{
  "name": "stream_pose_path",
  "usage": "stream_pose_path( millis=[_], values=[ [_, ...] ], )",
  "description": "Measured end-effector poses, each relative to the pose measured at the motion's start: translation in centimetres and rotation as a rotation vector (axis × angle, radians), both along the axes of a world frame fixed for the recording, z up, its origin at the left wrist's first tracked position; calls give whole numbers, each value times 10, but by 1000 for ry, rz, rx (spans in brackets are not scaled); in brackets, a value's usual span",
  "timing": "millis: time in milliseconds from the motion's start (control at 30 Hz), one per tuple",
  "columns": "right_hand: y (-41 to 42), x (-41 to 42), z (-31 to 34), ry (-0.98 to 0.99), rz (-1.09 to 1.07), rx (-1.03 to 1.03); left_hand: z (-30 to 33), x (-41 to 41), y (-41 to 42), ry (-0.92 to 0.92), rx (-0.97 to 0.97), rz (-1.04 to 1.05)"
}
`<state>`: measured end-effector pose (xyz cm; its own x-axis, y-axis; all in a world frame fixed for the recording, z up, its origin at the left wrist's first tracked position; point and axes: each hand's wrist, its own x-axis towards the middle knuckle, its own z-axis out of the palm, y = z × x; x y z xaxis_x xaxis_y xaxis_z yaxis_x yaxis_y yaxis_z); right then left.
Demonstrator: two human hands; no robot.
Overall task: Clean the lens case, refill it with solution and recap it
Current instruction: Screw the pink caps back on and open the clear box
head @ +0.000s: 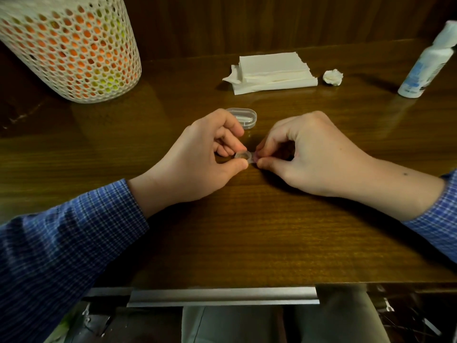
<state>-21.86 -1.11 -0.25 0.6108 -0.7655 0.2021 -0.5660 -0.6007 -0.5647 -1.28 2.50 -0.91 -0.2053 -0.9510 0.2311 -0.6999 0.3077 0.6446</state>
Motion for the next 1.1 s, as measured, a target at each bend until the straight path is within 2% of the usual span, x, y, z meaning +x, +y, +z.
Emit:
stream_pose_path(
  millis=[367,600,900,1100],
  values=[
    [-10,-8,0,32,92,-84,-4,3,-1,0,-27,-58],
    [-11,-7,-3,22,1,-159,-2,5,-2,-43,-42,-106],
    [-14,-9,-4,43,0,-59,-3,6,-5,-44,-49,-85],
    [-10,-5,-3,-56,2,20,-4,5,-4,-52,-99,-31]
  ],
)
